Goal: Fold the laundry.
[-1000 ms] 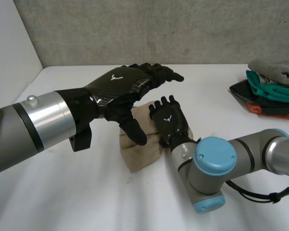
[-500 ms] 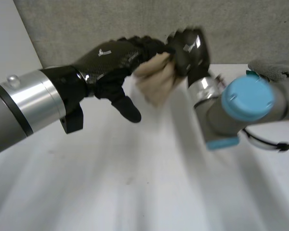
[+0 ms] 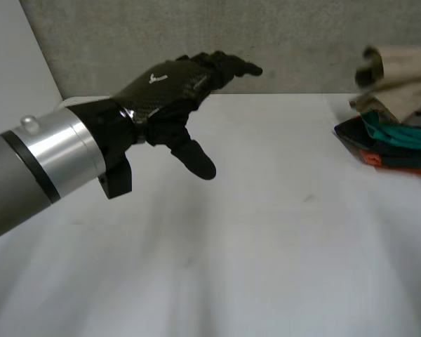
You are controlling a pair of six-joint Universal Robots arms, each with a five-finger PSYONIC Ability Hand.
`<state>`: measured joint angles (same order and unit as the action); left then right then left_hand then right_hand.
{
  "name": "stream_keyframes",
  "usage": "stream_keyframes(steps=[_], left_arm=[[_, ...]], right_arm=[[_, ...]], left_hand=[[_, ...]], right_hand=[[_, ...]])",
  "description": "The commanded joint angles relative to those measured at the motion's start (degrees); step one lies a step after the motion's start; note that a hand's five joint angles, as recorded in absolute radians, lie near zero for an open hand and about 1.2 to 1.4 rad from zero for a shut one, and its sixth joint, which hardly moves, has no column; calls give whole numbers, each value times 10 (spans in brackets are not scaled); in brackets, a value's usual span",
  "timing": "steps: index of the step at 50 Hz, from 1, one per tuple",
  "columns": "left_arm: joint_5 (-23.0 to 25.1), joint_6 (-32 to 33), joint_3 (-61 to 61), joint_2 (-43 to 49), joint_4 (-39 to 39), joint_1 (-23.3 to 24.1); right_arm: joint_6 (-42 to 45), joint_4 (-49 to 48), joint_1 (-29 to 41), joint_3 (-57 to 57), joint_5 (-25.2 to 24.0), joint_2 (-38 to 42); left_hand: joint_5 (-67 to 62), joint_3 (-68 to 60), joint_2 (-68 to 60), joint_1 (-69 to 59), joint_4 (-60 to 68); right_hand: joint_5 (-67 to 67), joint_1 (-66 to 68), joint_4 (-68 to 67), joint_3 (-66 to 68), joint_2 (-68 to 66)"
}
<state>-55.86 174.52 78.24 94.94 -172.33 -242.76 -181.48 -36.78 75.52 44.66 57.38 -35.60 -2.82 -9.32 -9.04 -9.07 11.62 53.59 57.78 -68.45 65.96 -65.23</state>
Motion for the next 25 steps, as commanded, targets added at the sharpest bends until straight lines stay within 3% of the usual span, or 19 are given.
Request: stream_keyframes(steps=[1, 5, 12, 14, 16, 20, 25], left_arm=[[0, 1, 14, 20, -7, 4], [0, 1, 12, 24, -7, 4], [0, 2, 9, 23, -6, 6], [0, 1, 9, 22, -6, 7], [0, 2, 8, 19, -6, 10], [0, 1, 7, 13, -5, 11], [0, -2, 9, 4, -6, 13]], right_arm=[[60, 9, -48, 20, -50, 83], [86, 17, -54, 34, -113, 97], [89, 28, -47, 38, -95, 77], [89, 42, -46, 46, -58, 57], [94, 66, -42, 66, 3, 29], [115, 108, -42, 115, 70, -36], [151, 158, -54, 183, 80, -126]], left_hand=[[28, -7, -10, -9, -16], [28, -7, -10, -9, -16], [28, -7, -10, -9, -16], [28, -7, -10, -9, -16], [28, -7, -10, -9, -16], [28, -7, -10, -9, -16], [28, -7, -10, -9, -16]], right_hand=[[164, 222, -115, 140, -148], [164, 222, -115, 140, -148], [164, 222, -115, 140, -148], [-251, -193, 300, -275, 267], [-536, -478, 585, -560, 552], [-536, -478, 585, -560, 552], [-536, -478, 585, -560, 552]])
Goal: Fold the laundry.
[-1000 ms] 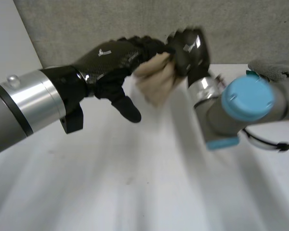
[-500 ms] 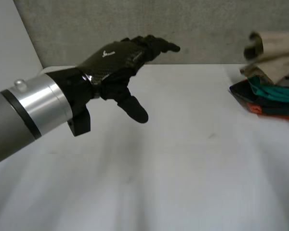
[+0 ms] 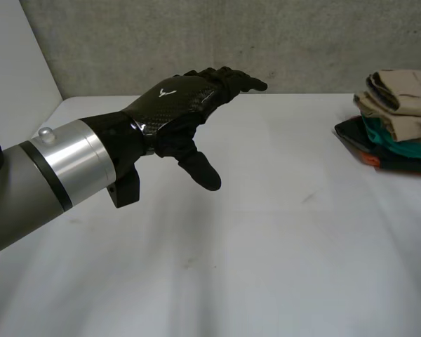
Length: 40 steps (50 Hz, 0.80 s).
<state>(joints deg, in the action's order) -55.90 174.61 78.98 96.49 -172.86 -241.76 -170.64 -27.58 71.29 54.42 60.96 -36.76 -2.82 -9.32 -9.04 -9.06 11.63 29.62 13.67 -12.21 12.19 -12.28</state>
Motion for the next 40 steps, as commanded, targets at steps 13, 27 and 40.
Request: stream_keyframes(steps=[13, 27, 40], left_arm=[[-4, -34, 6, -43, -19, 7], [-257, -69, -31, -128, -88, -53], [-259, 255, 4, -44, 69, -283]], right_arm=[[310, 131, -50, 55, 318, -226], [165, -253, 153, 280, 137, -426], [-69, 10, 297, 372, 6, -469]], left_hand=[[28, -7, -10, -9, -16], [28, -7, -10, -9, -16], [28, -7, -10, -9, -16]], right_hand=[[-296, -37, 22, -22, 23], [-296, -37, 22, -22, 23], [-296, -37, 22, -22, 23]])
